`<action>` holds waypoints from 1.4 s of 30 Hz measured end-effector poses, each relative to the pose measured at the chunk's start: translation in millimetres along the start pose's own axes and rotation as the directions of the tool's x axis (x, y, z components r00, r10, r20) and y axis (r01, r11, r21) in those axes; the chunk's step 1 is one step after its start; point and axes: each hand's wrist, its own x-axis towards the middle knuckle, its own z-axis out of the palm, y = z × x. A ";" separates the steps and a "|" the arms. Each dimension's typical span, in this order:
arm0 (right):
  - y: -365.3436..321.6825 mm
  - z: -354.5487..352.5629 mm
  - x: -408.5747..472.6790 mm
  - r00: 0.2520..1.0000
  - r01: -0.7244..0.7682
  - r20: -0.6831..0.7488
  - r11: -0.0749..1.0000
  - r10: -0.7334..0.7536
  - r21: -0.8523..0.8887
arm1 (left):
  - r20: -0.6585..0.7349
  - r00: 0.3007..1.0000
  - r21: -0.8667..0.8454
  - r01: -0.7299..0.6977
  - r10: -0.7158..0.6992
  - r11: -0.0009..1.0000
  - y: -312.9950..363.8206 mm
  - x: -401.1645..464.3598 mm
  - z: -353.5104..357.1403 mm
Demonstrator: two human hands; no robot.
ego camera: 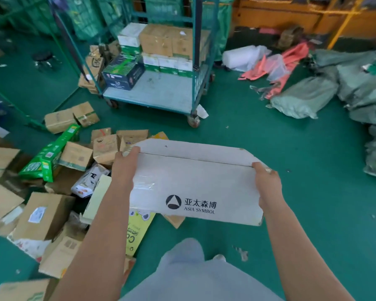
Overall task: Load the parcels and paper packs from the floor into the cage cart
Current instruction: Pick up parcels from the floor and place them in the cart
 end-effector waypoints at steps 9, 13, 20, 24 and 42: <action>-76.0 18.0 123.6 0.989 0.035 0.146 0.996 -0.022 -0.082 | -0.159 0.987 -0.031 0.030 -0.034 0.999 48.9 32.9 90.1; -118.8 44.5 184.4 0.978 0.065 0.204 0.990 -0.038 -0.128 | -0.198 0.977 -0.059 0.066 -0.077 0.996 69.2 70.5 132.9; -221.2 118.5 296.6 0.958 0.119 0.282 0.959 -0.044 -0.256 | -0.265 0.940 -0.135 0.184 -0.215 0.974 138.6 143.6 203.5; -274.0 162.3 364.8 0.955 0.130 0.293 0.958 -0.052 -0.257 | -0.301 0.935 -0.126 0.156 -0.188 0.980 190.7 198.4 242.5; -450.4 399.5 559.0 0.759 0.278 0.650 0.890 0.027 -0.362 | -0.627 0.700 -0.339 0.150 -0.342 0.929 315.9 335.2 331.0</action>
